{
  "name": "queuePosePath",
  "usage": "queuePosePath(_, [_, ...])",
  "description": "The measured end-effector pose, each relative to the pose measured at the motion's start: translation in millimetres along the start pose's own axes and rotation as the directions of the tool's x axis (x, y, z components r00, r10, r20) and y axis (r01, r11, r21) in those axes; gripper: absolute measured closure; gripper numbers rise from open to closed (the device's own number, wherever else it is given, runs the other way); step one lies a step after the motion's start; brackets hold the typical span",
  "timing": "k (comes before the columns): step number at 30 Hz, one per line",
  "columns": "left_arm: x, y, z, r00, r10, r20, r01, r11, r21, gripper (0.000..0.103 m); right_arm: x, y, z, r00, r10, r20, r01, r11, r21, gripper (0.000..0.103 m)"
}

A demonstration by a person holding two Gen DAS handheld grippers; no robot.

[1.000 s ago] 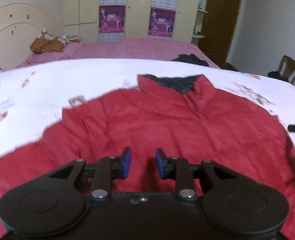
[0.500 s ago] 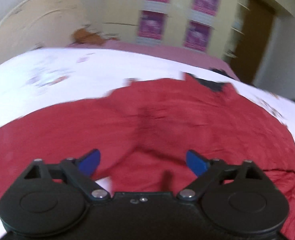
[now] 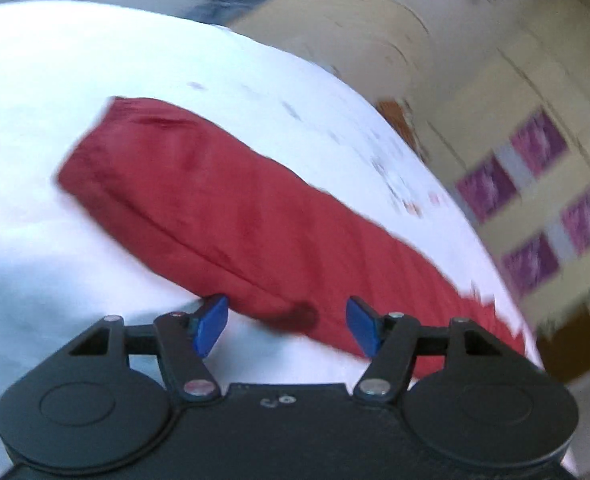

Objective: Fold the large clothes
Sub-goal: 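Move the left tool to the other sleeve cuff and close on it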

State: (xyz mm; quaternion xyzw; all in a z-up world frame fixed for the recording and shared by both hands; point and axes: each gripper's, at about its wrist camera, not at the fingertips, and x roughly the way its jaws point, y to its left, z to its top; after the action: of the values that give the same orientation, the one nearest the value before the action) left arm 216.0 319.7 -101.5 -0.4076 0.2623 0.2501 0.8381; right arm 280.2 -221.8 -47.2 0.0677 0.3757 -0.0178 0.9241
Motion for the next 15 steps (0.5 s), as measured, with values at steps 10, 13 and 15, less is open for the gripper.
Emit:
queuePosePath(10, [16.0,41.6,24.3,0.991,-0.049,0.125,0.084,0.954,-0.288,0.039,-4.2,10.3,10.1,1.0,-0.007,0.023,0.007,1.0,-0.012,0.035])
queuePosePath(13, [14.0,56.3,29.6,0.989,-0.053,0.138,0.096,0.94,-0.327,0.042,-4.5,3.0,13.9,1.0,-0.016,0.022,0.015,1.0,0.024,0.035])
queuePosePath(15, [17.9,54.4,32.6,0.99,-0.046,0.133,0.087,0.944,-0.319,0.054,-5.5,-2.8,16.3,1.0,-0.015,0.022,0.014,0.998,0.059,0.035])
